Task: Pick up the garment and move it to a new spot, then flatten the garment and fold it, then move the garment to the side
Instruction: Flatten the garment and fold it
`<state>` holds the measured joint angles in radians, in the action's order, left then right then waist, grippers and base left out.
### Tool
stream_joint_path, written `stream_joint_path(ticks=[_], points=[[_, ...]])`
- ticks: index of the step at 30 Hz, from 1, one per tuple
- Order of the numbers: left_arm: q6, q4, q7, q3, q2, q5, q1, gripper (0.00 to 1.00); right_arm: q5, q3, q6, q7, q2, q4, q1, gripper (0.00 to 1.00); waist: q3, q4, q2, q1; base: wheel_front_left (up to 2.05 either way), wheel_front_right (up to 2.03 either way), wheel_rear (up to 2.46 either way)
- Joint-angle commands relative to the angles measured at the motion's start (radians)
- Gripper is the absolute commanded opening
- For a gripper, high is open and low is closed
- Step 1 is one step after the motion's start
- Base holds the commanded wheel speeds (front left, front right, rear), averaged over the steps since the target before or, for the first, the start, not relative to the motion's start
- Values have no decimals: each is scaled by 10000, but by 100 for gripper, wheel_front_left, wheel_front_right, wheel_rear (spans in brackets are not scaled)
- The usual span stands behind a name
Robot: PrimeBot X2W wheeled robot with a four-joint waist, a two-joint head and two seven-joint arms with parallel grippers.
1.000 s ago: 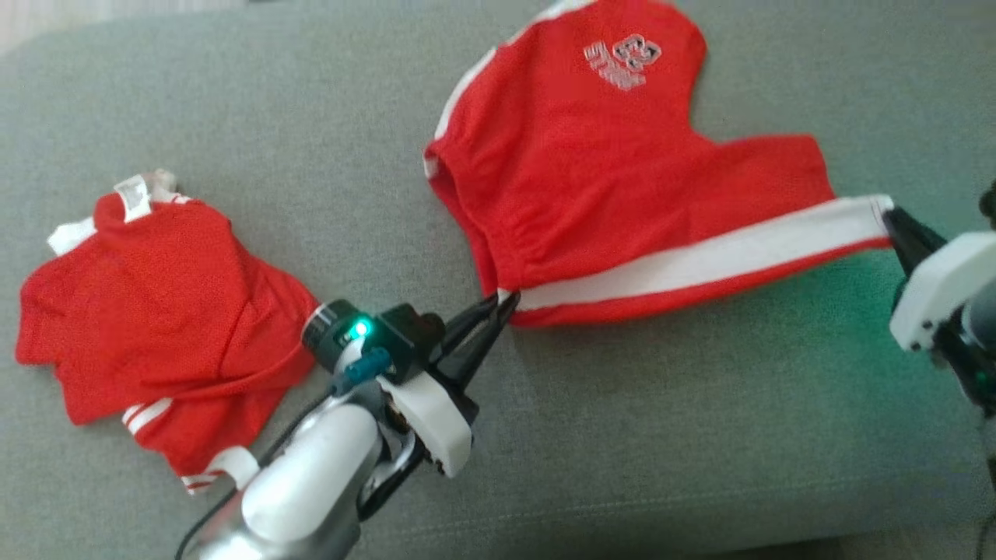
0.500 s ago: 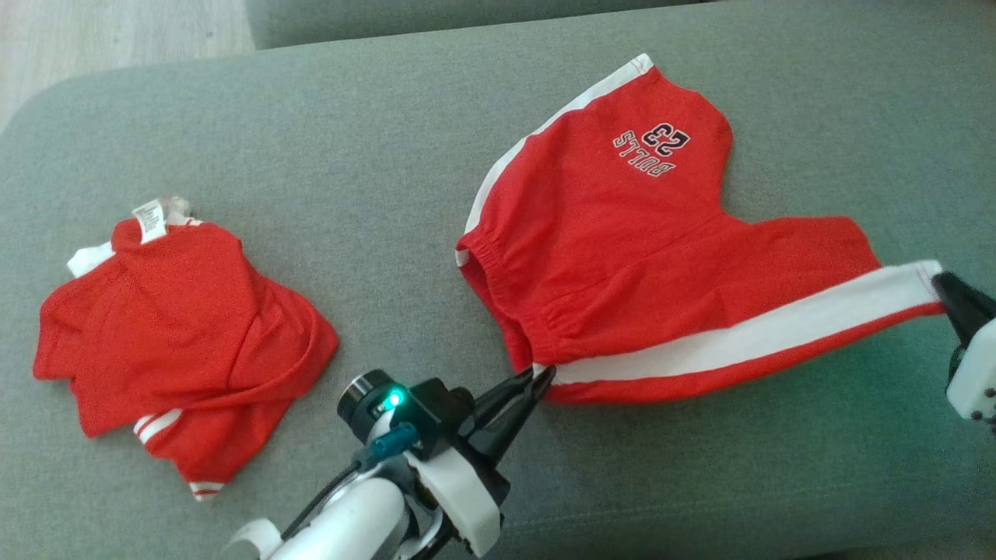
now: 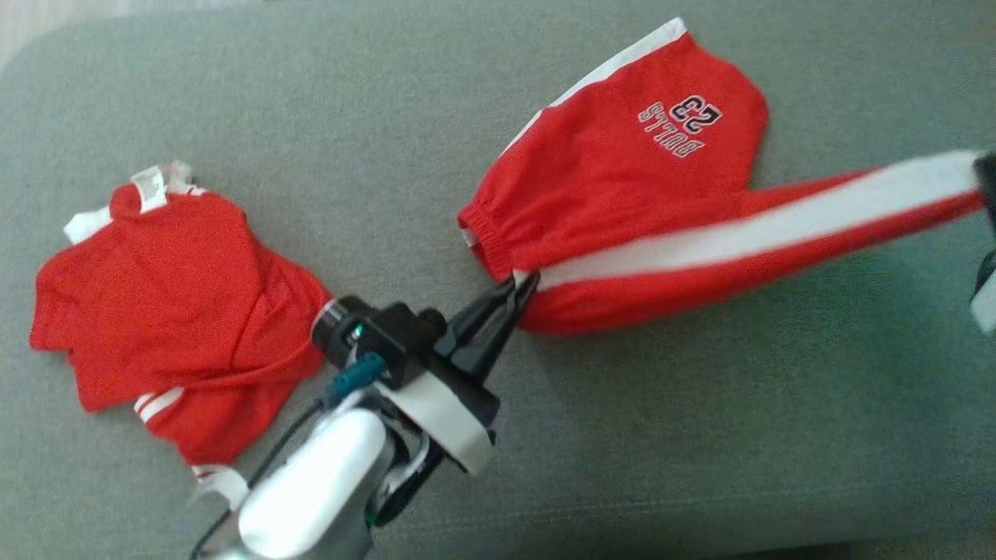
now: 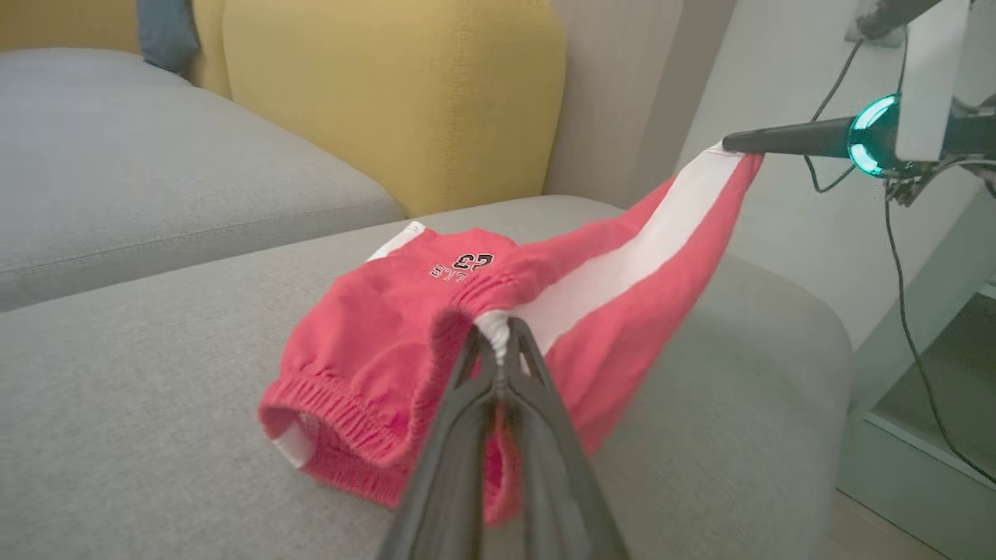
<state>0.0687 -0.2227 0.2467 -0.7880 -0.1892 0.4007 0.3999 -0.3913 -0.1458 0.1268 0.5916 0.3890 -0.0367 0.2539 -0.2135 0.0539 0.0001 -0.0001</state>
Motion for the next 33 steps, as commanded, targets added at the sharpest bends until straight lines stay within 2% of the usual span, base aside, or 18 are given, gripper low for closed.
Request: stream_joint_path(ticks=[1,6,15,25,33], points=[[-62,348,39,502,-114,113,589,0,95,82,39,-174,327,-267,583,0,-252,-174,-1,1,0,0,0],[-15,248,52,699,31,195,1205,0,356,384,39,-527,547,251,1644,0,-842,-480,-1,1,0,0,0],[120,-531,91,829,441,193,2295,0,894,1592,39,-1265,752,1612,3598,0,-1762,-899,-1,1,0,0,0],[255,-1605,144,1006,939,109,3259,0,1414,2802,39,-2130,1096,3707,5861,0,-2699,-1515,-1,1,0,0,0],[386,-1765,149,1286,1244,-22,3708,0,1638,3342,39,-2745,1273,5138,7129,0,-3321,-1908,-1,1,0,0,0]])
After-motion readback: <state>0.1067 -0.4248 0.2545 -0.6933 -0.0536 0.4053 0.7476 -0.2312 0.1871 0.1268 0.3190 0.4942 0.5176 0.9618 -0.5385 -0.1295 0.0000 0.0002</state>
